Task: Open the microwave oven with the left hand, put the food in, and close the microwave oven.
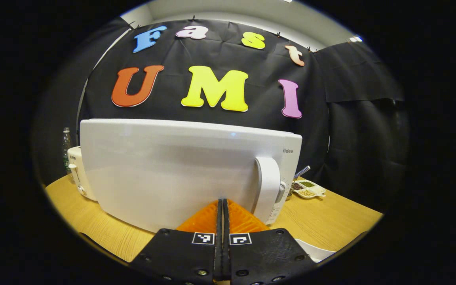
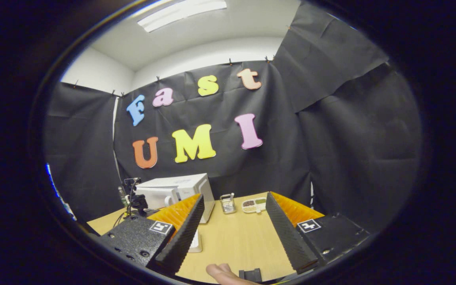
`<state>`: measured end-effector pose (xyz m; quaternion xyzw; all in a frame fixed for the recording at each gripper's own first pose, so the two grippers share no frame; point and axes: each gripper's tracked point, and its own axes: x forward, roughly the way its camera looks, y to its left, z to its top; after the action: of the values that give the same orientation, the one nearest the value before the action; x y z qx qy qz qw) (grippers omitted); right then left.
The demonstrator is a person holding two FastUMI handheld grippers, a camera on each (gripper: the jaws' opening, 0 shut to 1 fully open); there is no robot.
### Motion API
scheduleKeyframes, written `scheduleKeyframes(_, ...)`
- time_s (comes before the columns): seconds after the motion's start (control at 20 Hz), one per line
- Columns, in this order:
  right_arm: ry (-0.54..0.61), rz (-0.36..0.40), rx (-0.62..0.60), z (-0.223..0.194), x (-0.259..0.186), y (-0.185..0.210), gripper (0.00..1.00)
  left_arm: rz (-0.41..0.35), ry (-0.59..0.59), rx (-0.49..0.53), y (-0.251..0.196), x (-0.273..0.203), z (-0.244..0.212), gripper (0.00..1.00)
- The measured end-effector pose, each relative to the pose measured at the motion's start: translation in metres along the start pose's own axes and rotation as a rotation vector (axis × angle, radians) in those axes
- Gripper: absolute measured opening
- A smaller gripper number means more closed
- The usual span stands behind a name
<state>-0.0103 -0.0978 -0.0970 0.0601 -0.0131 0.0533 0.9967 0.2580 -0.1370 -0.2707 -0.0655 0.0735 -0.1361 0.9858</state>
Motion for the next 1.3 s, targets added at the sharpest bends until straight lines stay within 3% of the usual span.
scheduleKeyframes(0.4,0.029,-0.017,0.015,-0.017,0.011,-0.021,0.99,0.053,0.023,-0.023,-0.007,0.033,0.008,0.03)
scheduleKeyframes(0.6,0.035,-0.026,0.012,-0.020,0.009,-0.021,0.99,0.067,0.037,-0.007,-0.006,0.032,0.008,0.03)
scheduleKeyframes(0.95,0.043,-0.047,-0.006,-0.016,-0.002,-0.007,0.99,0.046,0.139,-0.086,-0.024,0.005,0.020,0.00)
scheduleKeyframes(1.1,0.060,-0.044,-0.012,-0.019,-0.002,0.004,0.99,0.048,0.118,-0.055,-0.027,-0.037,0.044,0.45)
scheduleKeyframes(1.15,0.067,-0.042,-0.017,-0.020,-0.003,0.008,0.99,0.053,0.105,-0.030,-0.025,-0.051,0.052,0.49)
scheduleKeyframes(1.3,0.074,-0.034,-0.029,-0.018,-0.007,0.020,0.99,0.045,0.064,-0.015,-0.031,-0.096,0.079,0.94)
